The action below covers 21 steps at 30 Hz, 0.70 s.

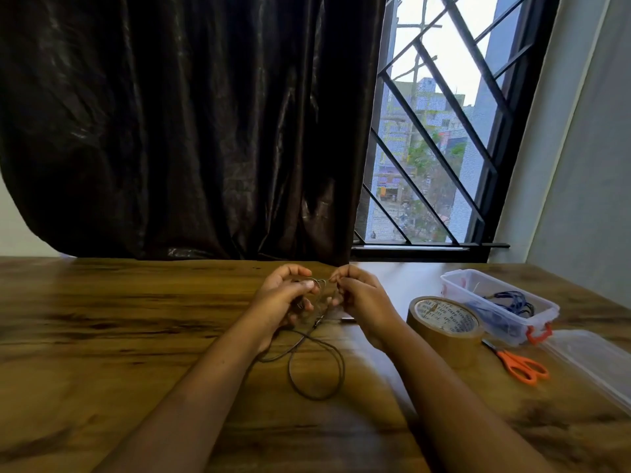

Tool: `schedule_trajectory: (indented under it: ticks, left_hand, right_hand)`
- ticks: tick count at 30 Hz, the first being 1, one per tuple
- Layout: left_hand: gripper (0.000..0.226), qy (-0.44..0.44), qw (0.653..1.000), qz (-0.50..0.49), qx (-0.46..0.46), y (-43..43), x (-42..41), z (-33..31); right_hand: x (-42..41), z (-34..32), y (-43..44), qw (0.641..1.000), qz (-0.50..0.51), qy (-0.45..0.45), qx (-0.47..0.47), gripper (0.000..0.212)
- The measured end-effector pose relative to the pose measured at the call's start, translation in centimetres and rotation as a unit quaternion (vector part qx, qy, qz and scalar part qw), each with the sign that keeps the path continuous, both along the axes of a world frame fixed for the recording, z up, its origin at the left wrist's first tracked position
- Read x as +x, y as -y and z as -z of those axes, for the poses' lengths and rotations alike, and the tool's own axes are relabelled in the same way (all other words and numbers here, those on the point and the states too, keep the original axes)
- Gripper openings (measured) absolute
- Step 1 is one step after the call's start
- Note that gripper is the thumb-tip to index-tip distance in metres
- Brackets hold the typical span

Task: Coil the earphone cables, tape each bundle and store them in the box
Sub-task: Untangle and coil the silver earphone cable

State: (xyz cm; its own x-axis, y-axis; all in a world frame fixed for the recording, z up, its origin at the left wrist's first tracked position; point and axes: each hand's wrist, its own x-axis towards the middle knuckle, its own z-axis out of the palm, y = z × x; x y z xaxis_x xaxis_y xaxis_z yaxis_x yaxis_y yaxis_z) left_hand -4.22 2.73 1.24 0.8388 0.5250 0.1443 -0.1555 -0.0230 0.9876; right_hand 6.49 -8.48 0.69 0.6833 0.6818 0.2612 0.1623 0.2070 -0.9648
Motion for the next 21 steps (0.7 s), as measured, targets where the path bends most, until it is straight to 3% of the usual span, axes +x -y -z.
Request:
schedule_trajectory:
  ticks: [2, 6, 9, 11, 16, 21]
  left_hand:
    - [0.013, -0.004, 1.000, -0.015, 0.015, 0.2, 0.0, 0.1]
    - [0.017, 0.013, 1.000, -0.019, -0.009, 0.1, -0.2, -0.1]
    - [0.018, 0.008, 1.000, 0.008, -0.014, 0.3, -0.1, -0.1]
    - [0.018, 0.016, 0.999, 0.021, -0.022, 0.4, 0.0, -0.1]
    - [0.021, 0.056, 0.997, 0.001, -0.053, 0.5, -0.1, -0.3]
    - [0.023, 0.046, 0.997, -0.069, -0.001, -0.2, 0.2, 0.1]
  right_hand:
    - [0.0, -0.1, 0.1, 1.000, 0.006, 0.002, -0.016, 0.024]
    - [0.2, 0.0, 0.2, 0.976, 0.082, 0.178, -0.095, 0.026]
    - [-0.2, 0.5, -0.1, 0.967, 0.069, 0.231, -0.083, 0.029]
    - [-0.3, 0.4, -0.2, 0.974, 0.061, 0.214, -0.048, 0.028]
    - [-0.7, 0.2, 0.0, 0.995, -0.092, 0.015, -0.018, 0.030]
    - [-0.8, 0.0, 0.1, 0.992, -0.069, 0.059, -0.087, 0.019]
